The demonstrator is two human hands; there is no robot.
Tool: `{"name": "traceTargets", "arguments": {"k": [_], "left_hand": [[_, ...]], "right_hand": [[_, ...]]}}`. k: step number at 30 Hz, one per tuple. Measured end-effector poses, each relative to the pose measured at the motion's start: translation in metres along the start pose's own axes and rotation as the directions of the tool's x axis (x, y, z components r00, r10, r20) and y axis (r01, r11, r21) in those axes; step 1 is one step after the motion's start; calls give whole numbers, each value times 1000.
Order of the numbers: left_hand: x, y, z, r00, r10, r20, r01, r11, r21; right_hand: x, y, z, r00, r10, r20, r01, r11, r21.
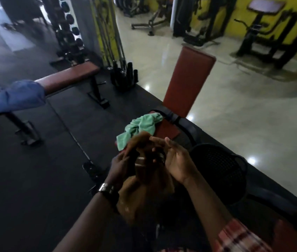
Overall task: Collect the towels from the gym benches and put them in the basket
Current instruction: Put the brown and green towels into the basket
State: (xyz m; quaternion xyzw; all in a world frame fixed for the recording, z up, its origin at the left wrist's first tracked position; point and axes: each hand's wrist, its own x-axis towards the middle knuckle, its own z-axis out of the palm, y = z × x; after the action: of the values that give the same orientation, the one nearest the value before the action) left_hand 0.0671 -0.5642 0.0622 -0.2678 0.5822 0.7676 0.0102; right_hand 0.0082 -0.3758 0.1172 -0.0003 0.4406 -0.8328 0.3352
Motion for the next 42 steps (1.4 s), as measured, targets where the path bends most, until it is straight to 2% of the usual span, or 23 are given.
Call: {"name": "traceTargets", "arguments": {"k": [3, 6, 11, 16, 19, 23, 26, 30, 34, 35, 39, 42], "left_hand": [[25, -2, -46, 958, 1, -285, -19, 998, -58], [44, 2, -78, 907, -5, -421, -7, 1000, -27], [103, 20, -115, 859, -80, -506, 45, 996, -81], [191, 44, -124, 827, -155, -540, 132, 988, -81], [244, 48, -126, 827, -208, -522, 193, 978, -84], [298, 33, -132, 765, -261, -589, 285, 957, -54], [319, 14, -142, 755, -257, -603, 358, 932, 51], [328, -2, -155, 731, -271, -626, 410, 908, 85], [325, -4, -161, 659, -374, -653, 483, 875, -15], [324, -3, -163, 651, -380, -657, 490, 871, -18], [323, -2, -169, 682, -351, -642, 510, 857, 73], [315, 5, -163, 663, -330, -672, 495, 866, 62]], "right_hand": [[53, 9, 1, 986, -53, -161, 30, 989, -142], [118, 19, -3, 950, -97, -298, 19, 967, -252], [256, 41, -26, 904, -2, -428, -148, 937, -317], [368, 63, -76, 825, 60, -562, -421, 729, -540], [416, 75, -107, 790, 129, -599, -541, 608, -582], [469, 93, -141, 741, 222, -634, -642, 510, -572], [501, 106, -157, 707, 277, -651, -680, 519, -517], [533, 124, -173, 660, 387, -644, -732, 525, -435], [548, 128, -180, 489, 554, -674, -797, 597, -88], [550, 128, -181, 476, 568, -671, -786, 618, -34], [552, 125, -184, 547, 503, -669, -678, 735, -1], [541, 113, -168, 617, 452, -644, -566, 824, 35]]}}
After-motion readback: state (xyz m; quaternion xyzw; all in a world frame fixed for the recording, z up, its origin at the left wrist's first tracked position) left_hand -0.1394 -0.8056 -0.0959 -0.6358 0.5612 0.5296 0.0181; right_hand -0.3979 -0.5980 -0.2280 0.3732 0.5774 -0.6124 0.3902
